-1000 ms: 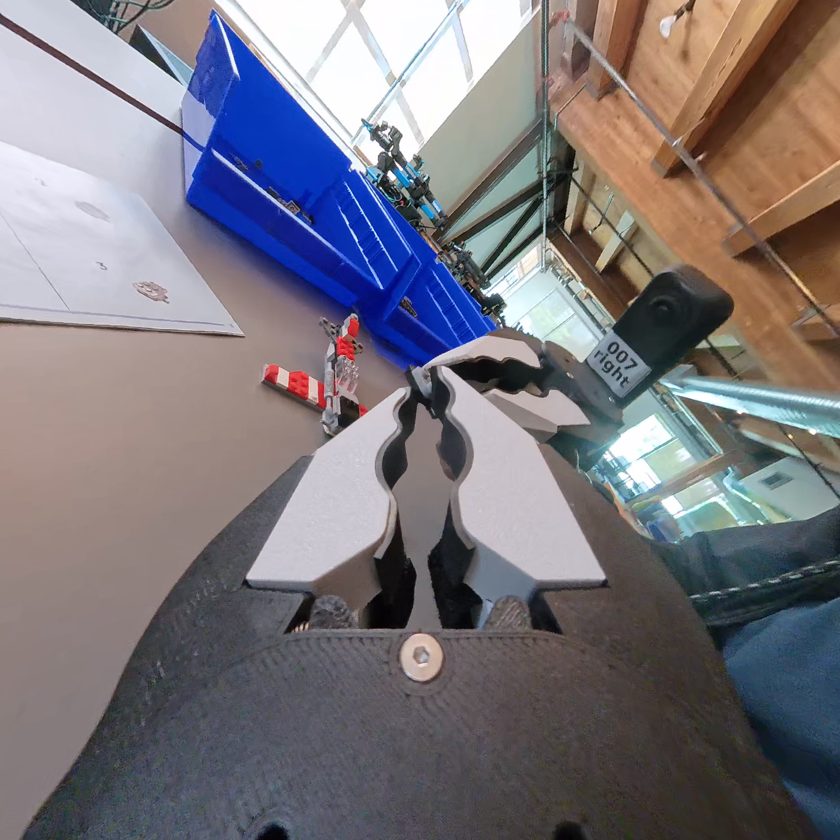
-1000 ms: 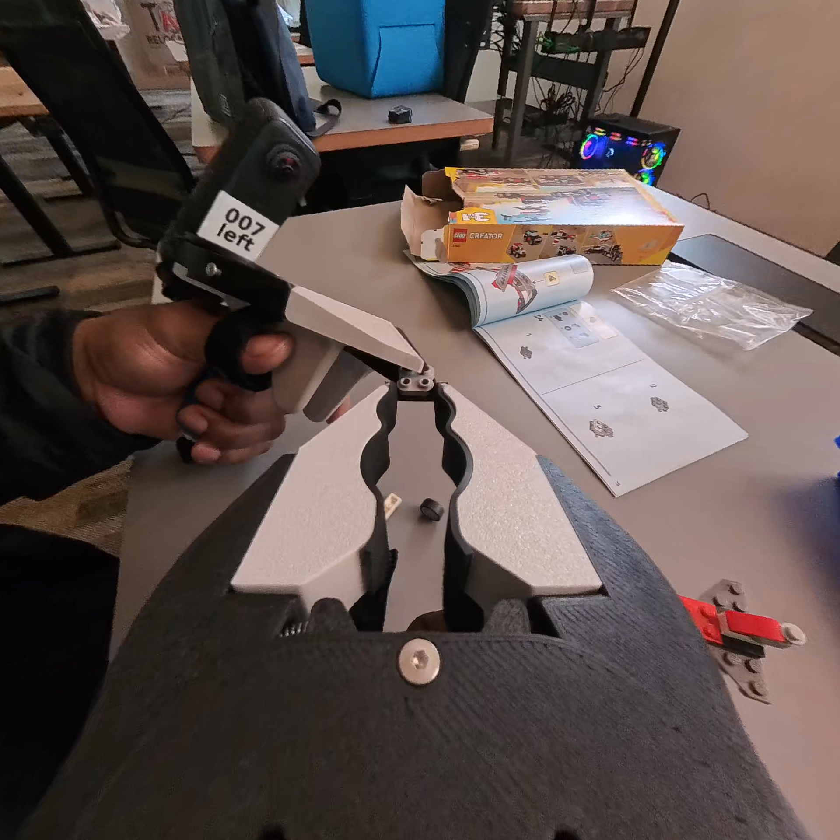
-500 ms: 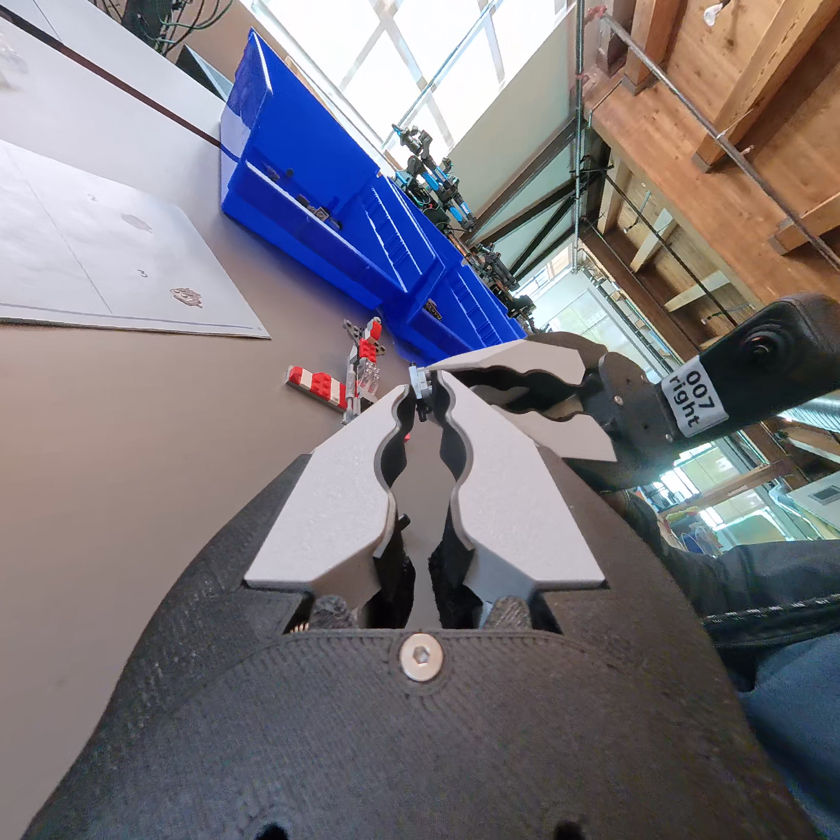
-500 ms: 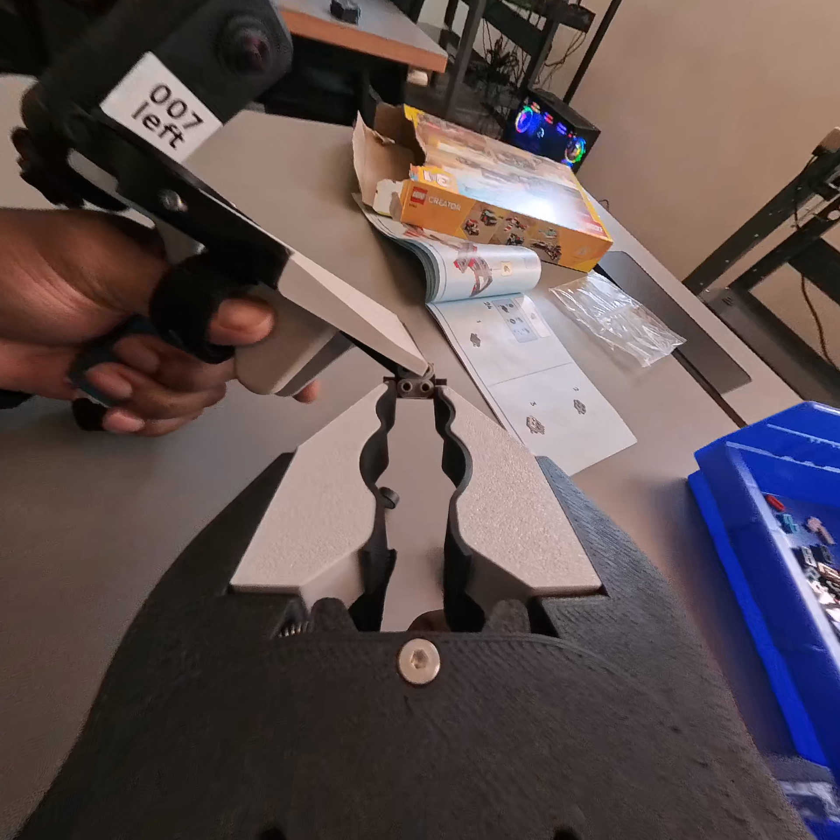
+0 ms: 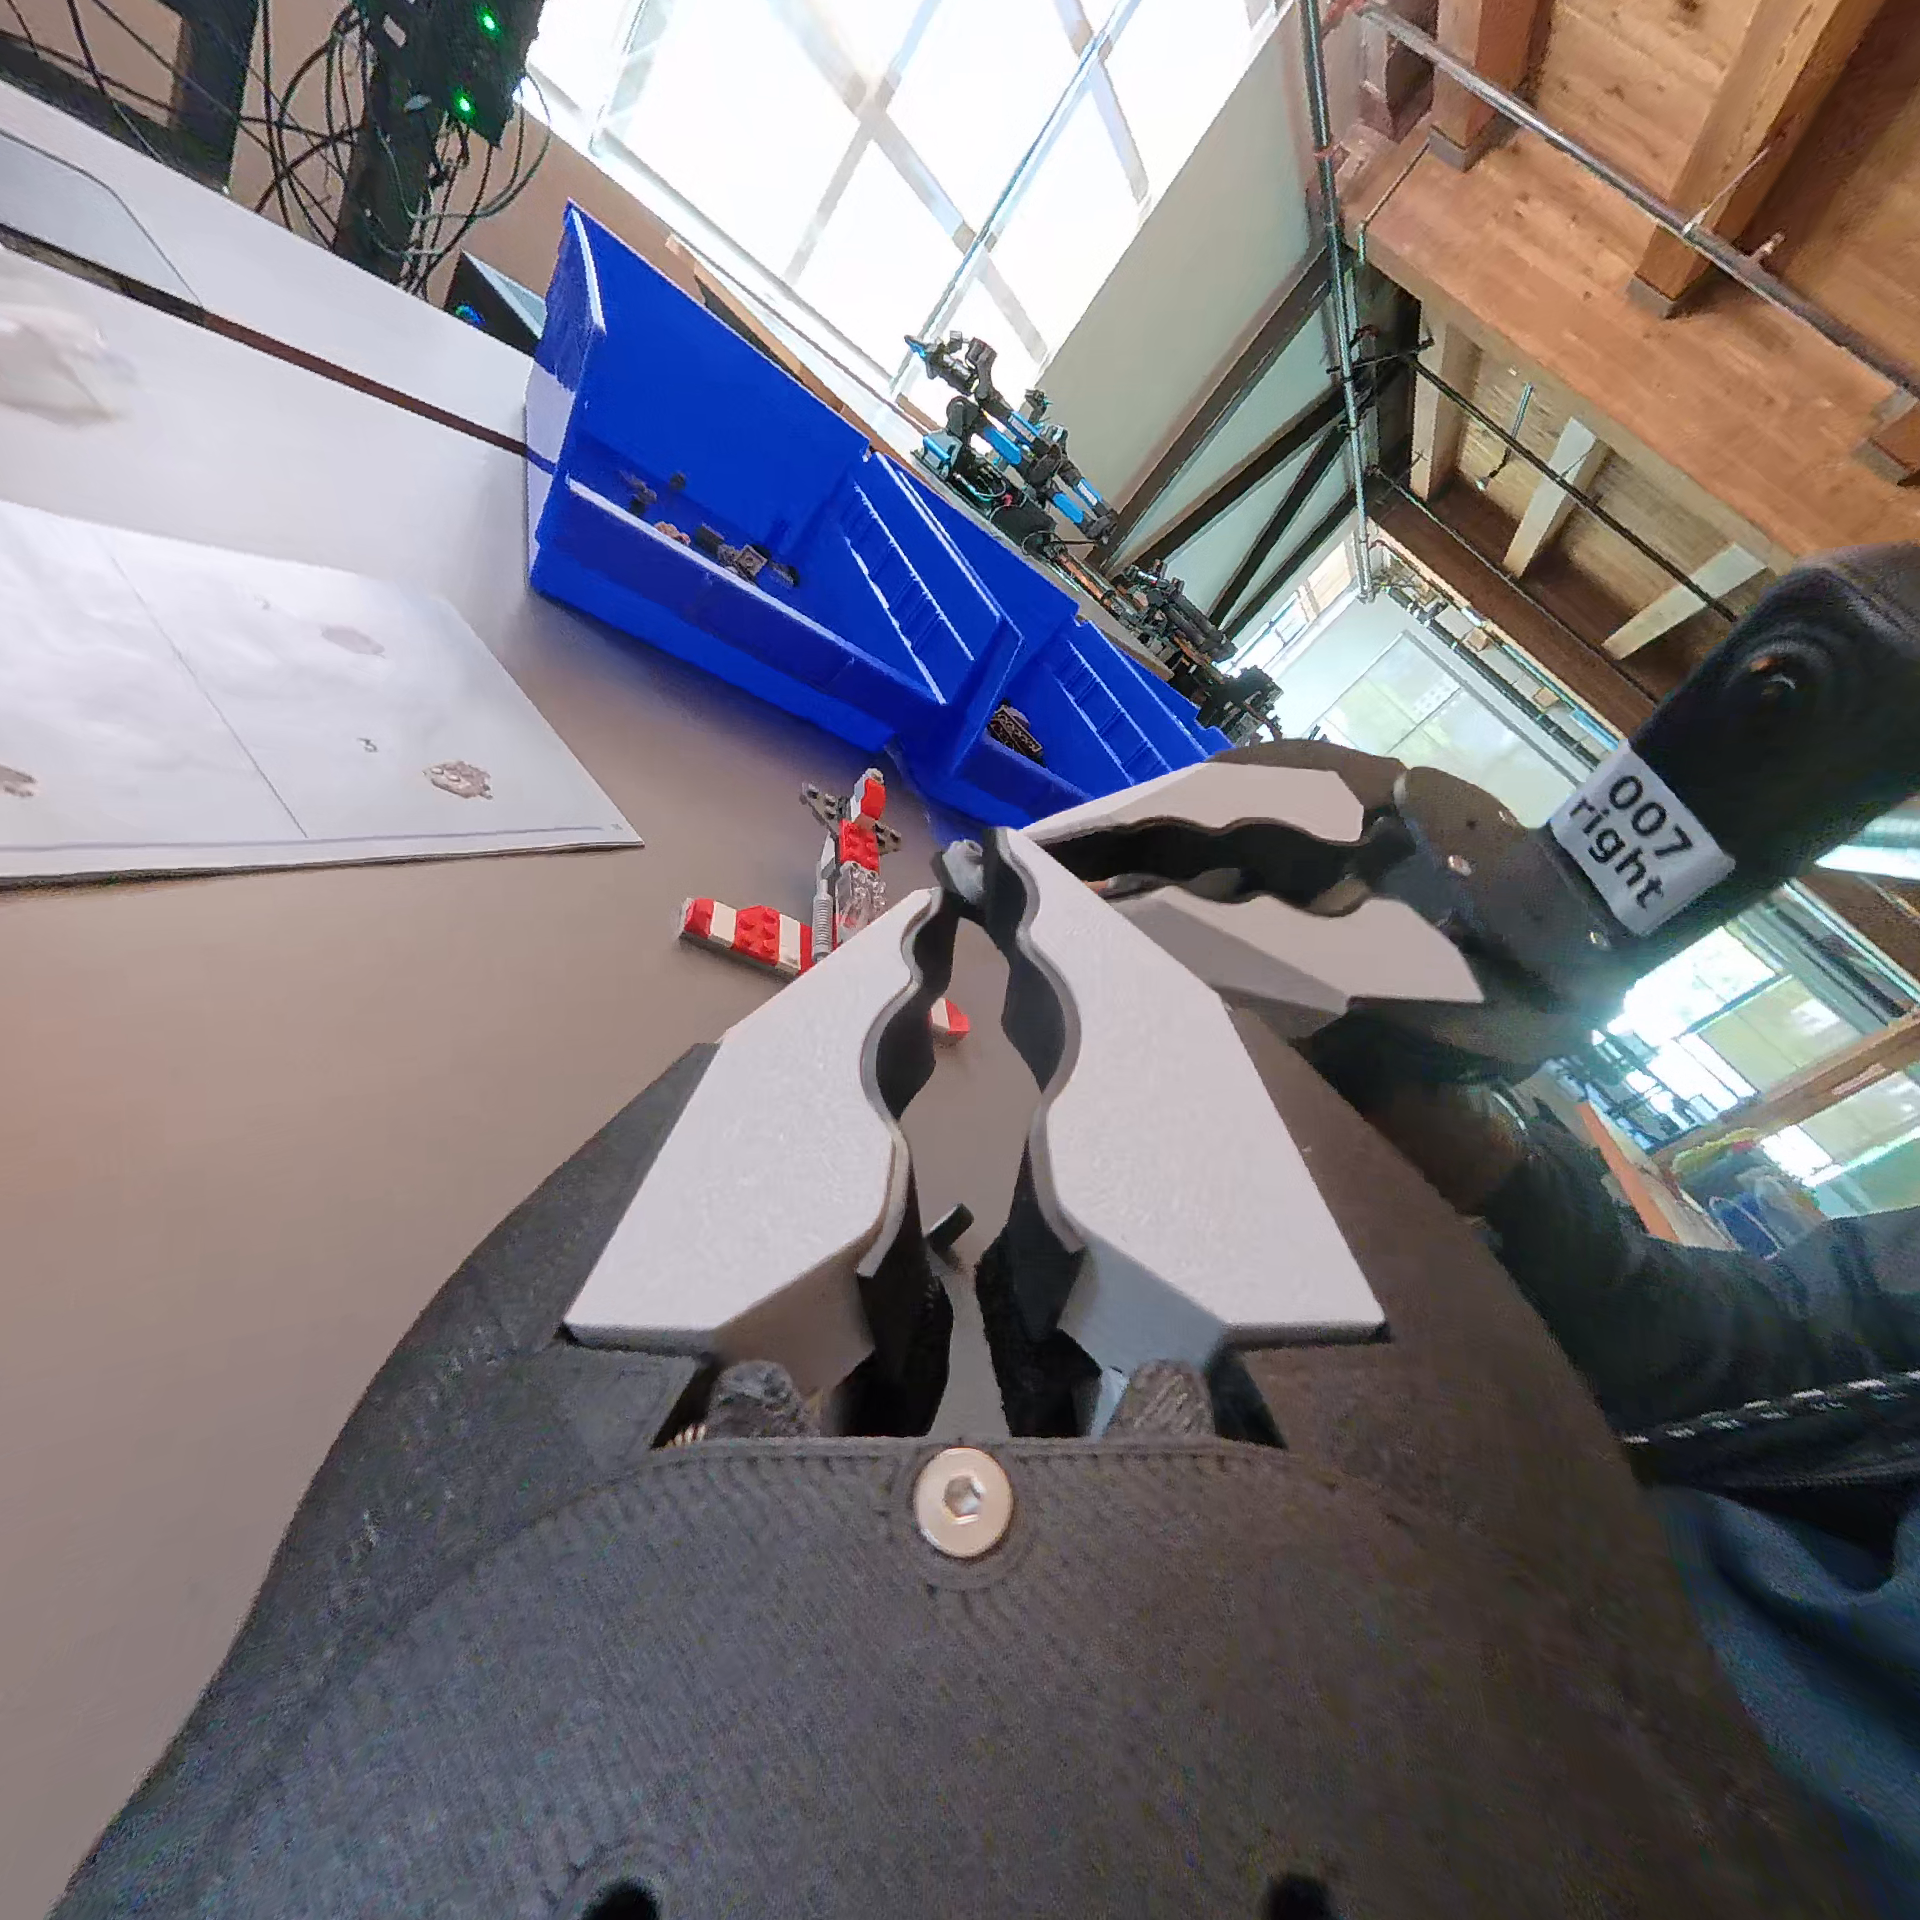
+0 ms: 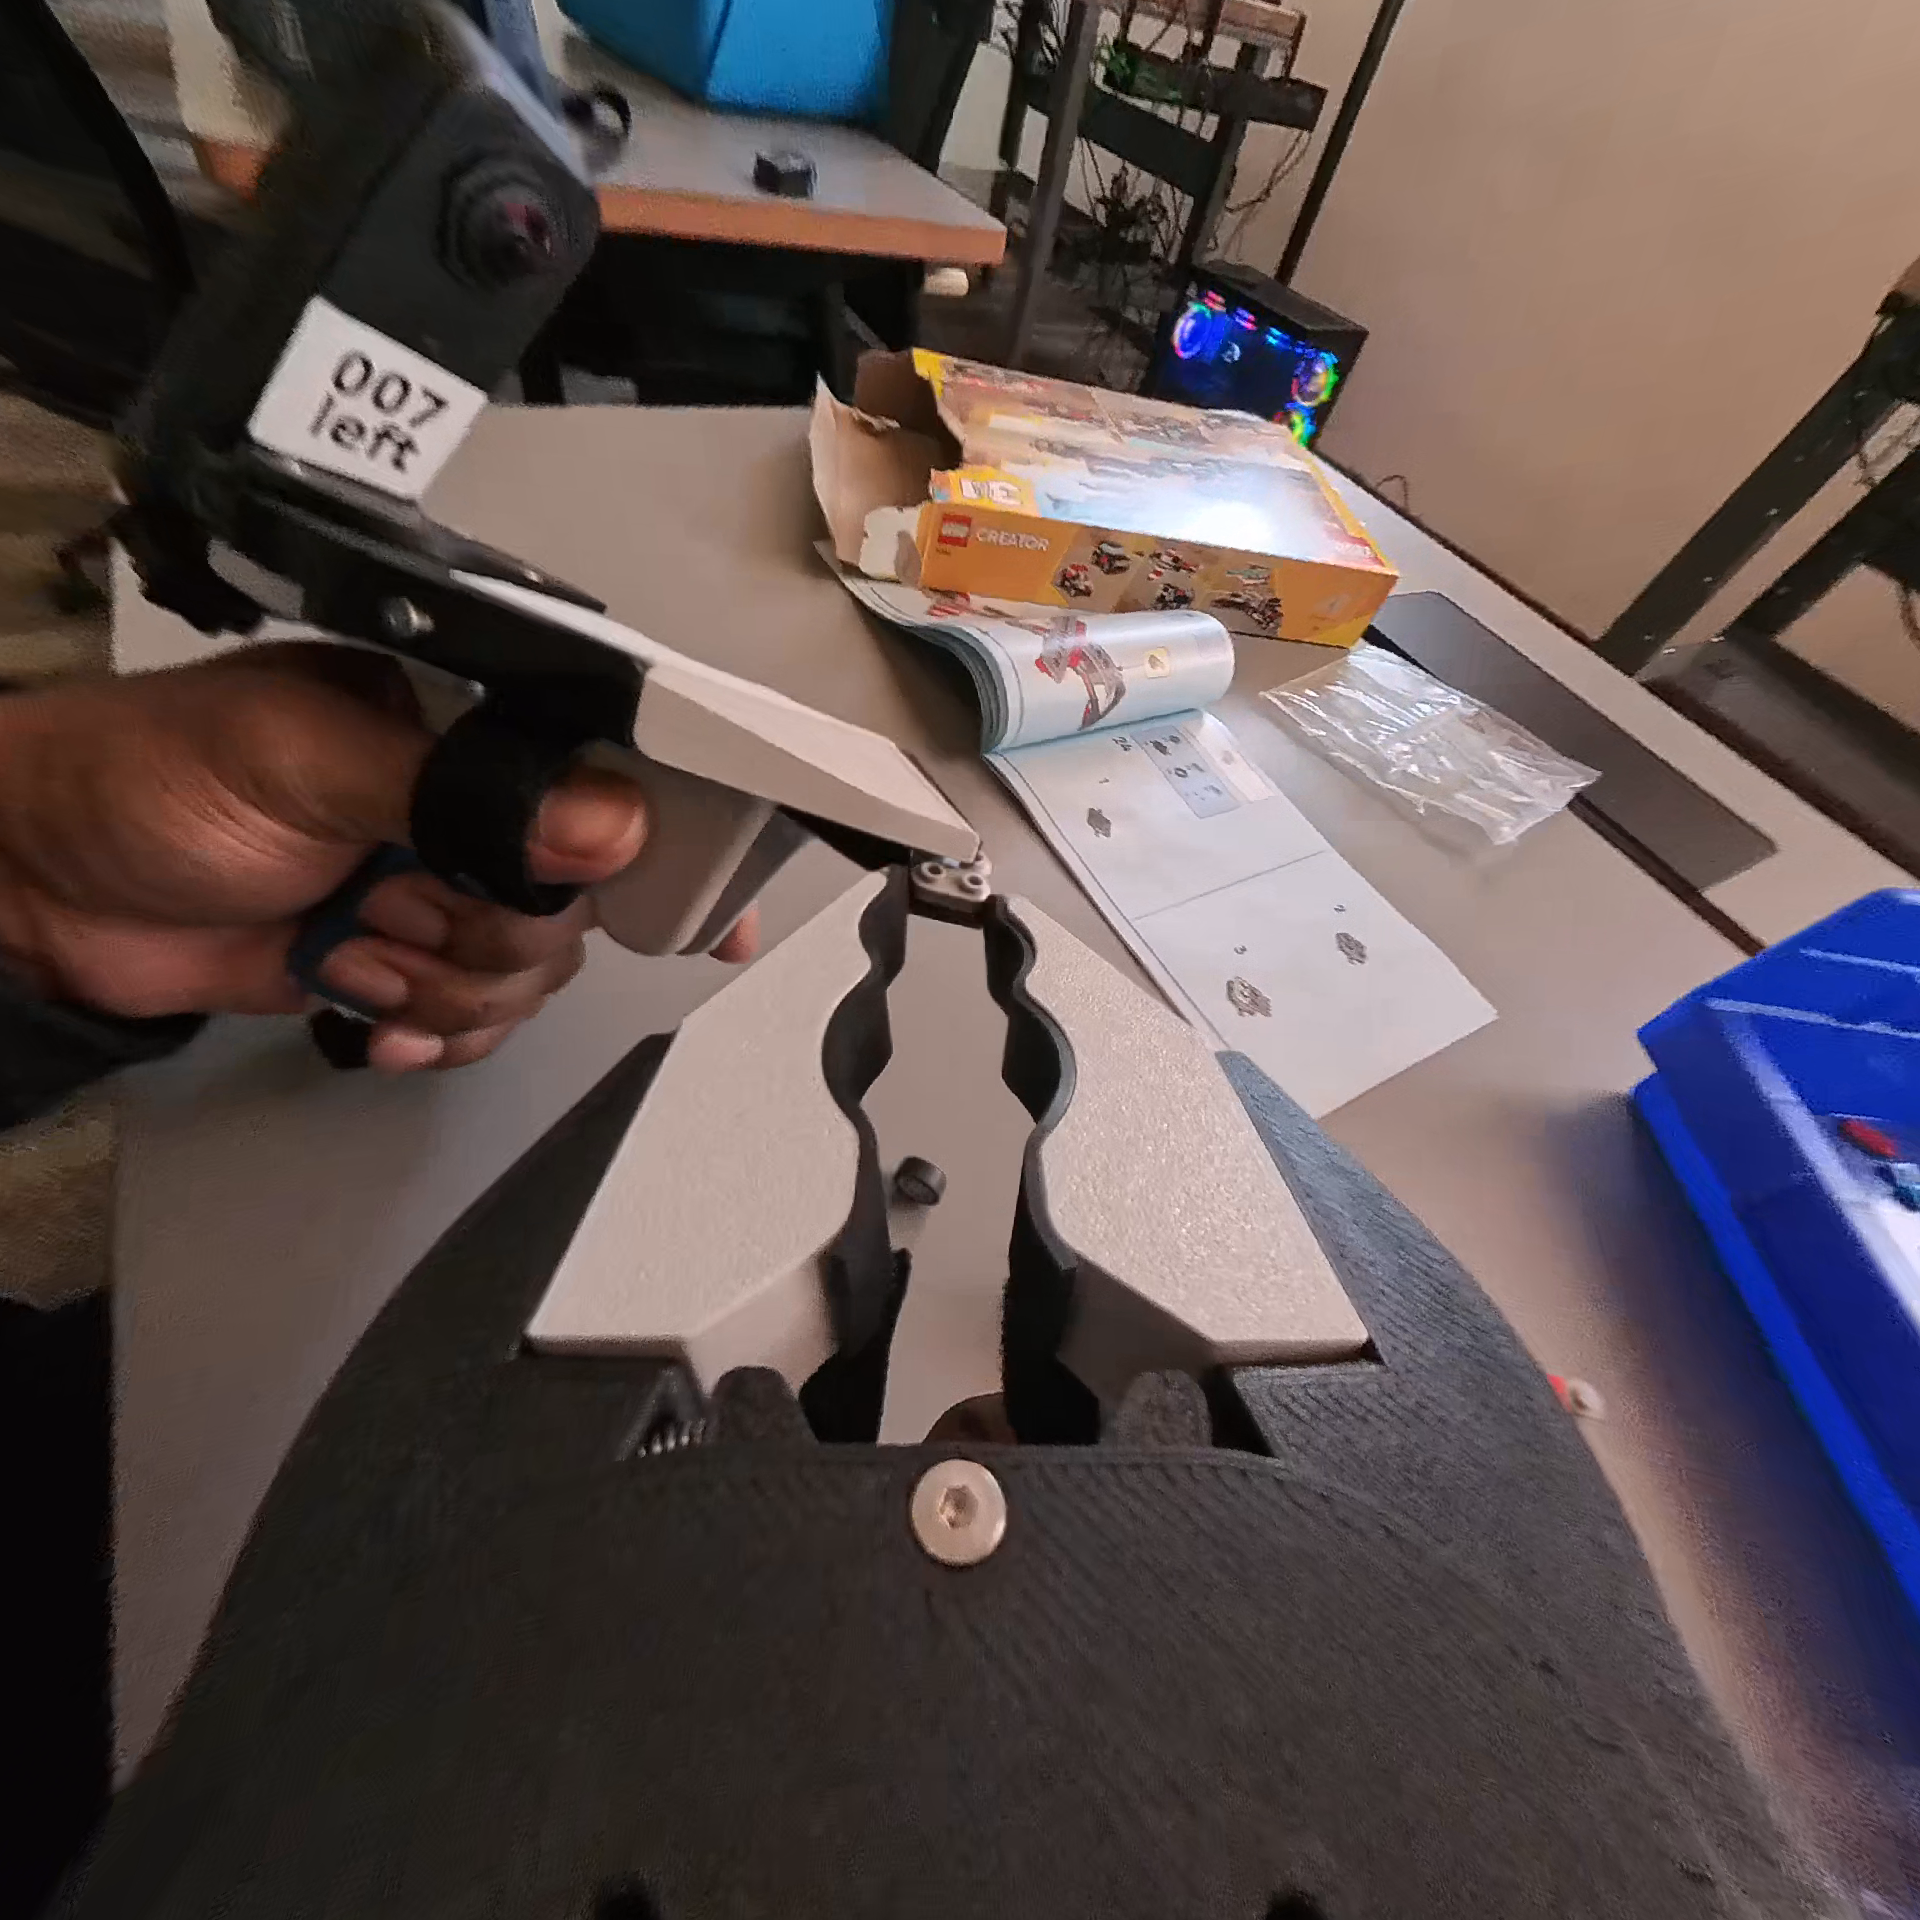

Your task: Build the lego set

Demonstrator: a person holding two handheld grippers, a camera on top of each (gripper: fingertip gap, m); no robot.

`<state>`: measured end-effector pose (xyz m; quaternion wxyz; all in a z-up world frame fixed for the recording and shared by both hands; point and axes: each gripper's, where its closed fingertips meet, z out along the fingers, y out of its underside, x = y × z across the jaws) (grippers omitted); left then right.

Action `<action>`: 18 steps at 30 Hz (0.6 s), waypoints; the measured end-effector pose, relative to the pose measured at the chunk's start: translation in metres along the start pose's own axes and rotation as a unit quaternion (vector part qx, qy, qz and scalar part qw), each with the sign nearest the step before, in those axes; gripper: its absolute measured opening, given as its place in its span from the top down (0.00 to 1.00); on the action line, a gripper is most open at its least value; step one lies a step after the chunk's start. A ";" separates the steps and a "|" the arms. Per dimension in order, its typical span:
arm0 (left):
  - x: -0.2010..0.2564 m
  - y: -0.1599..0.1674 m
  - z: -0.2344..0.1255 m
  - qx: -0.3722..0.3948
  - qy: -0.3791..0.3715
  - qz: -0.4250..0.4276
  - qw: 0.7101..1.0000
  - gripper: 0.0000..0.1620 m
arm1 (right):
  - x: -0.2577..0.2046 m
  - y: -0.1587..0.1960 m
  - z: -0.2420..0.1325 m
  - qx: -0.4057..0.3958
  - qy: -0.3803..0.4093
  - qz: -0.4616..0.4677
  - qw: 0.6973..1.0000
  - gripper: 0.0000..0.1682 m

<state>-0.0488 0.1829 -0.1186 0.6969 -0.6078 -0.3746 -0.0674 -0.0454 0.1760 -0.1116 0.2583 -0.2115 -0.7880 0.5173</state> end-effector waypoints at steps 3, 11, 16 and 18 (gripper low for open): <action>-0.005 0.002 0.001 0.000 -0.009 -0.005 1.000 1.00 | -0.007 -0.015 -0.006 0.046 -0.052 0.052 0.996 0.92; -0.016 0.010 0.004 -0.002 -0.010 -0.098 0.995 0.99 | 0.008 0.016 0.004 0.004 0.014 0.007 1.000 0.91; -0.023 0.013 0.004 0.000 -0.007 -0.152 0.988 0.99 | 0.008 0.027 0.005 0.016 0.015 0.014 1.000 0.91; -0.019 0.007 0.001 0.025 0.025 -0.205 0.978 0.97 | 0.007 0.026 0.004 0.027 0.016 0.011 0.999 0.91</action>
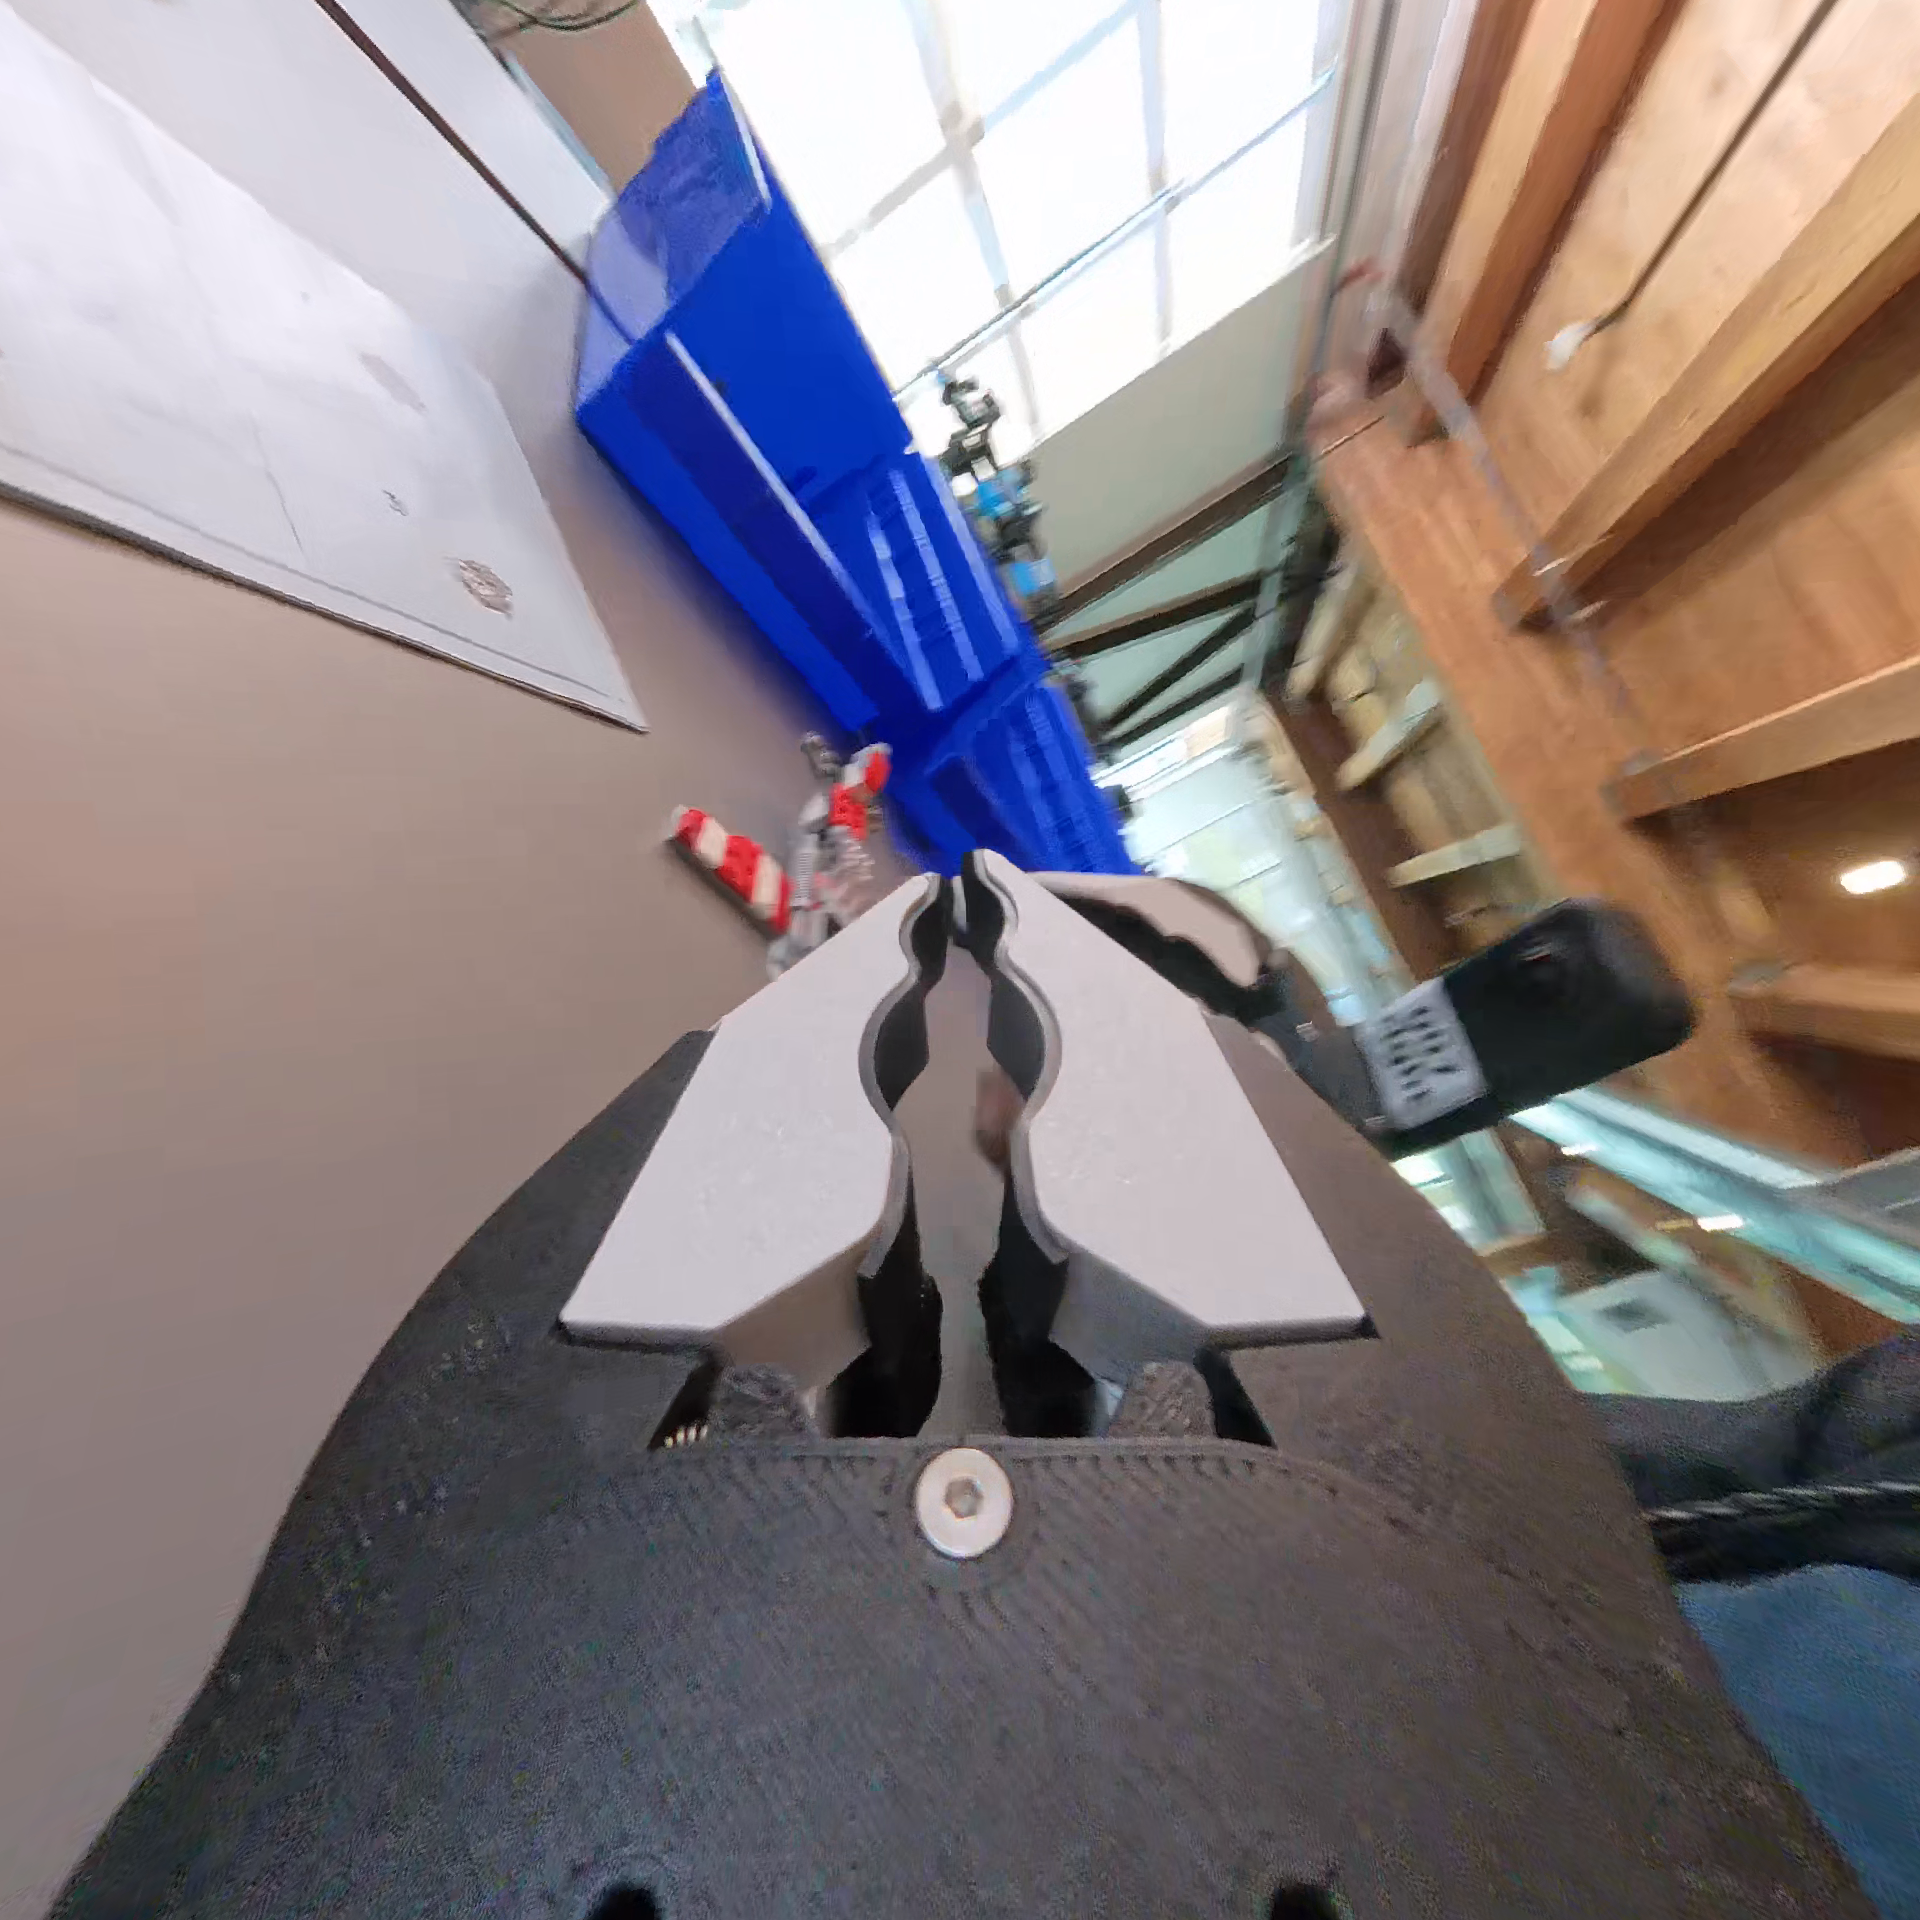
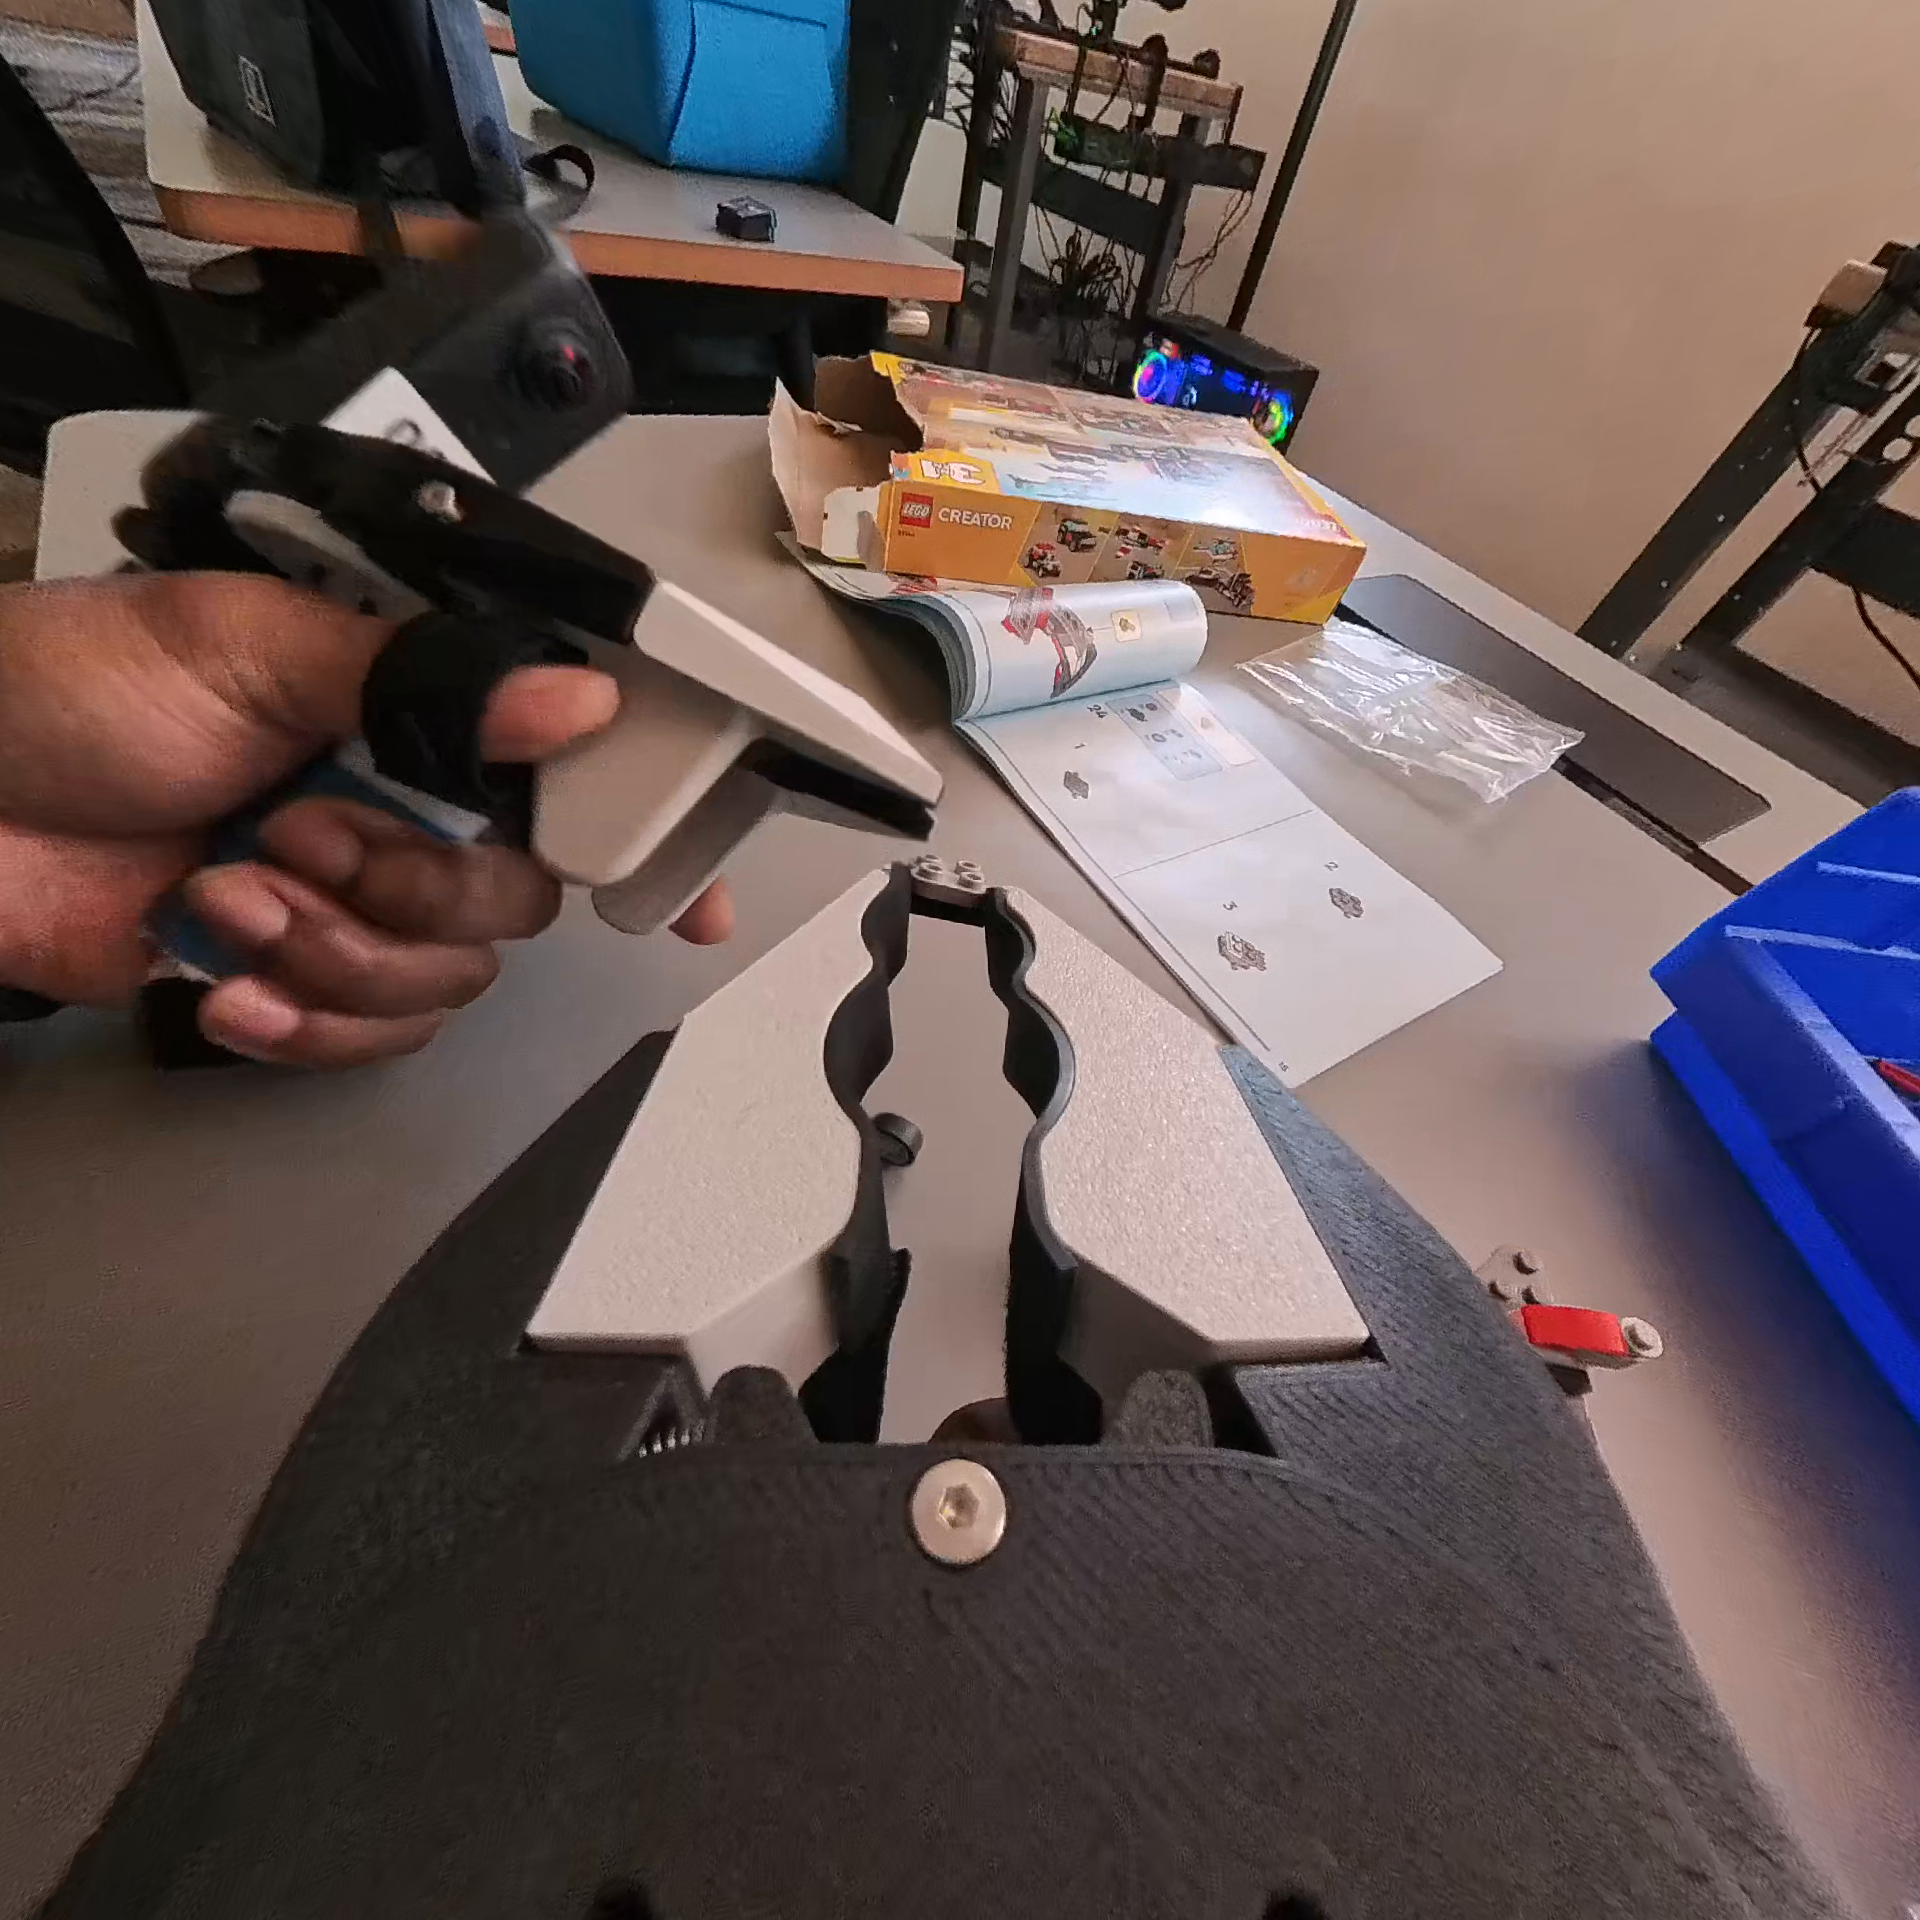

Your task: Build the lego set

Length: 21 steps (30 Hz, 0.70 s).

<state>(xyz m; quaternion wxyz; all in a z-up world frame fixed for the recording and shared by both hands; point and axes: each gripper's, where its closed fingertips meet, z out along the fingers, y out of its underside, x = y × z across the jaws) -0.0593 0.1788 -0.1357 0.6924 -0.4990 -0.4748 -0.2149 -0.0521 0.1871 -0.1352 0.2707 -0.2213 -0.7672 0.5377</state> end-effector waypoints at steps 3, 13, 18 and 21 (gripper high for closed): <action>0.013 -0.001 0.000 0.005 0.071 -0.085 0.994 0.91 | -0.004 -0.007 -0.002 0.027 -0.008 -0.010 1.000 0.91; 0.020 0.007 0.004 -0.006 0.119 -0.184 0.976 0.87 | -0.008 -0.019 -0.009 0.073 -0.004 -0.033 0.997 0.91; 0.028 0.007 0.005 -0.001 0.151 -0.215 0.965 0.87 | -0.011 -0.020 -0.009 0.079 -0.009 -0.035 0.996 0.91; 0.027 0.007 0.006 0.007 0.155 -0.226 0.962 0.92 | -0.011 -0.021 -0.010 0.083 -0.010 -0.037 0.996 0.91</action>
